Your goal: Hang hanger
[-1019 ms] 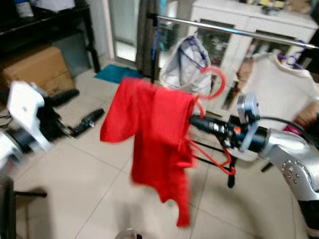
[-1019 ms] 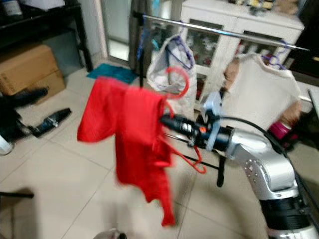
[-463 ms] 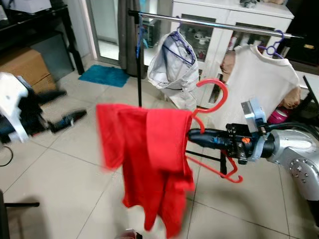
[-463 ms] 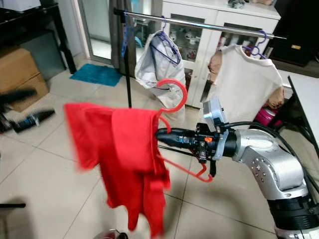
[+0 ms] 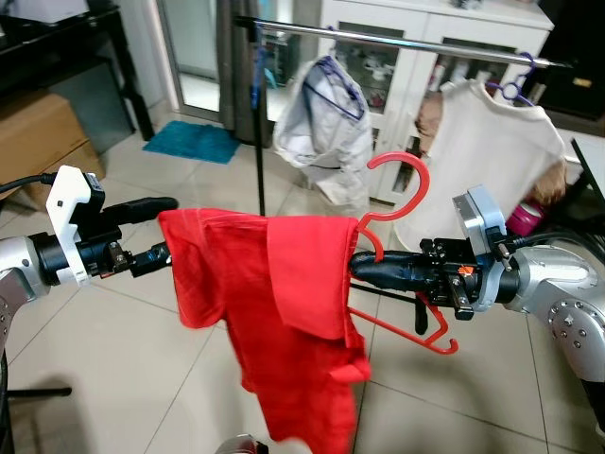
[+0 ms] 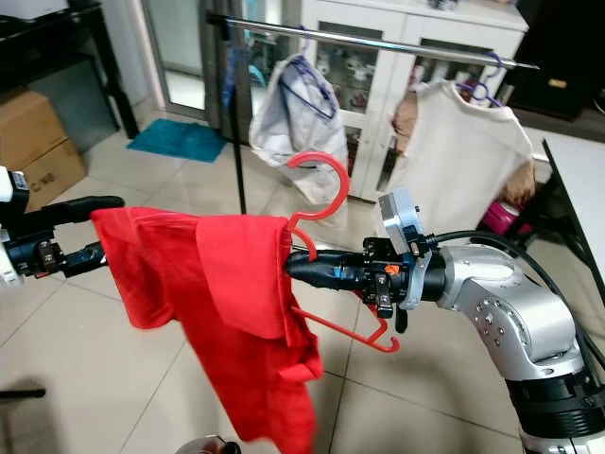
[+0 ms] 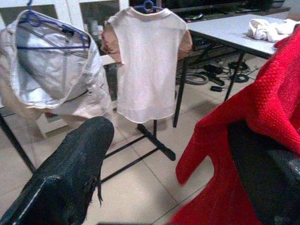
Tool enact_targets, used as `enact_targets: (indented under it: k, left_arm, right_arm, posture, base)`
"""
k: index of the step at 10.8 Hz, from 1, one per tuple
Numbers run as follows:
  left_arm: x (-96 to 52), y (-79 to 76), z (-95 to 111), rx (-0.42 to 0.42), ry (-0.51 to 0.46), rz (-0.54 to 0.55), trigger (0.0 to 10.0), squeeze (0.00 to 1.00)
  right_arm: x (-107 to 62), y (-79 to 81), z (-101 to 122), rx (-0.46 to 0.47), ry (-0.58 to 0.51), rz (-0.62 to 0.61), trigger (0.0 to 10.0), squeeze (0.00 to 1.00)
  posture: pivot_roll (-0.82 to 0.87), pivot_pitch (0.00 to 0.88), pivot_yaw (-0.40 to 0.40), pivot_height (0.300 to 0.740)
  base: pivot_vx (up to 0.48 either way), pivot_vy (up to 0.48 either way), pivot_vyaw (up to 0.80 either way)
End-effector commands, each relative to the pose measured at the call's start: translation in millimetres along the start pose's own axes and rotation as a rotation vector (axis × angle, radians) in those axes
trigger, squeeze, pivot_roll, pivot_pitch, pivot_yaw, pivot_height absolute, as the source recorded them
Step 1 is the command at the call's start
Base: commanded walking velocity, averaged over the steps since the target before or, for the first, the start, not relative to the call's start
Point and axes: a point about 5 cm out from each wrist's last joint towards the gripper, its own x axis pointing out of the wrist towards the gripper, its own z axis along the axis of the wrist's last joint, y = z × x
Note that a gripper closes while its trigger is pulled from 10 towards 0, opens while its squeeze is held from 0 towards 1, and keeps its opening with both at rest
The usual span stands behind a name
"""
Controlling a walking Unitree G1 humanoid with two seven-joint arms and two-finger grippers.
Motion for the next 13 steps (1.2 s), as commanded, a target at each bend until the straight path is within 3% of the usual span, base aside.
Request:
enact_targets:
  k: [1, 3, 4, 9, 13]
  left_arm:
    - [0.0, -2.7, 1, 0.002, 0.019, -0.038, 10.0, 0.0]
    - [3.4, -5.6, -3, -0.043, 0.026, -0.1, 10.0, 0.0]
    - [5.1, -11.8, -5, -0.071, 0.05, -0.161, 0.0, 0.0]
    - [-10.6, -20.7, -6, -0.116, 0.049, -0.179, 0.0, 0.0]
    - [-17.0, -23.7, -5, -0.145, -0.02, -0.15, 0.0, 0.0]
  right_arm:
    - [0.2, 1.7, 11, -0.041, -0.017, 0.02, 10.0, 0.0]
    - [1.7, 1.5, 10, -0.039, -0.014, 0.028, 10.0, 0.0]
    - [2.6, 2.0, 11, -0.044, -0.015, 0.031, 10.0, 0.0]
    - [1.7, 0.8, 10, -0.046, -0.004, 0.017, 10.0, 0.0]
    - [4.1, 1.5, 8, -0.041, -0.006, 0.019, 10.0, 0.0]
  posture:
    - [-0.06, 0.0, 0.029, 0.74]
    - [-0.06, 0.0, 0.031, 0.74]
    - [-0.07, 0.0, 0.037, 0.74]
    - [-0.07, 0.0, 0.034, 0.74]
    - [-0.06, 0.0, 0.023, 0.74]
  base:
    - [0.0, 0.0, 0.0]
    - [0.0, 0.0, 0.0]
    - [0.0, 0.0, 0.0]
    - [0.0, 0.0, 0.0]
    - [0.0, 0.0, 0.0]
